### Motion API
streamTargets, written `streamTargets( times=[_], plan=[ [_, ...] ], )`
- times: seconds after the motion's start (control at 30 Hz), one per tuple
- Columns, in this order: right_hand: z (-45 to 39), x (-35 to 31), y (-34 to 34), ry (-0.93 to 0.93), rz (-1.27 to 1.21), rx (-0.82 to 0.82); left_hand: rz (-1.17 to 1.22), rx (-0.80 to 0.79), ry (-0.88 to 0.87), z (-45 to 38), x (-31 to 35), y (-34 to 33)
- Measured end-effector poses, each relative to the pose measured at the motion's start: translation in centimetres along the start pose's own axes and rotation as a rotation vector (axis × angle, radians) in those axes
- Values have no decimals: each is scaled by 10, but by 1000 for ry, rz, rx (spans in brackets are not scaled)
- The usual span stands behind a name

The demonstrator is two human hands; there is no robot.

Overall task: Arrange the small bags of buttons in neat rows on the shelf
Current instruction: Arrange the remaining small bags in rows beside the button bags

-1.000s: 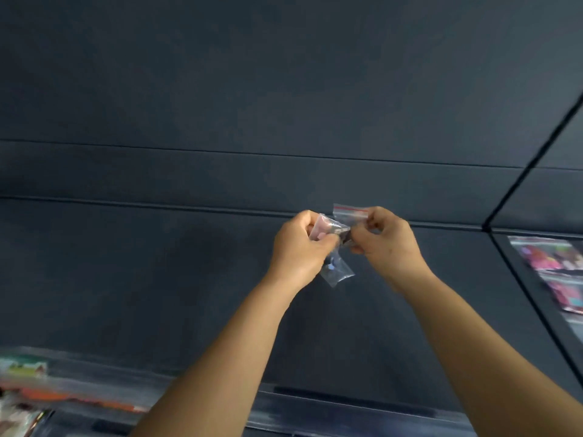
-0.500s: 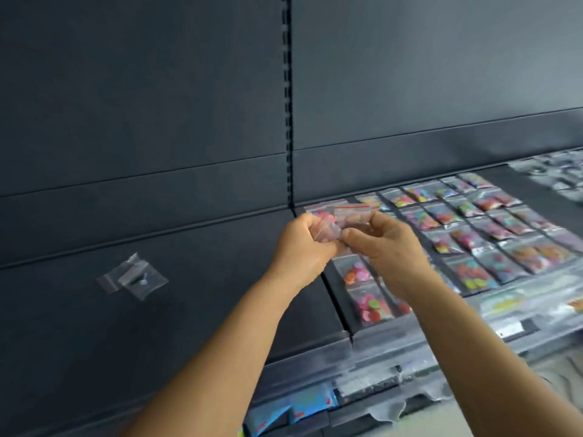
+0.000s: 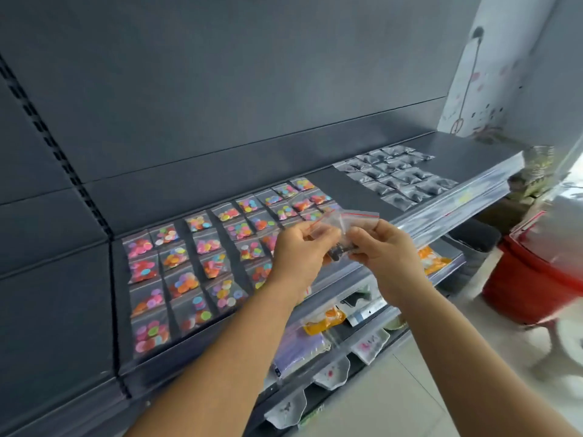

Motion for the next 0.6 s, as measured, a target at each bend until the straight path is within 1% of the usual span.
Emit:
streamTargets(
  times=[0.07, 0.2, 0.33, 0.47, 0.6],
  plan=[
    [-7, -3, 31, 8, -17, 45, -17, -39, 4, -9, -1, -31],
    [-27, -6, 76, 19, 30, 60, -62, -106, -22, -34, -2, -87],
    [-57, -7, 122, -2, 18, 137, 35, -191, -6, -63, -8, -142],
    [-98, -13, 164, 19, -55, 243, 27, -287, 23, -100, -22, -193],
    [-153, -18, 197, -4, -77, 267, 50, -318, 31, -150, -25, -237]
  ],
)
Point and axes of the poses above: each hand's wrist, its own z-axis away from the middle knuckle, its own y-axis out of the back of the hand, x = y × z, the point moved 9 cm from there along -z, towards the middle knuckle, and after that the axes turned 5 degrees about -y, right-handed, at the moved point
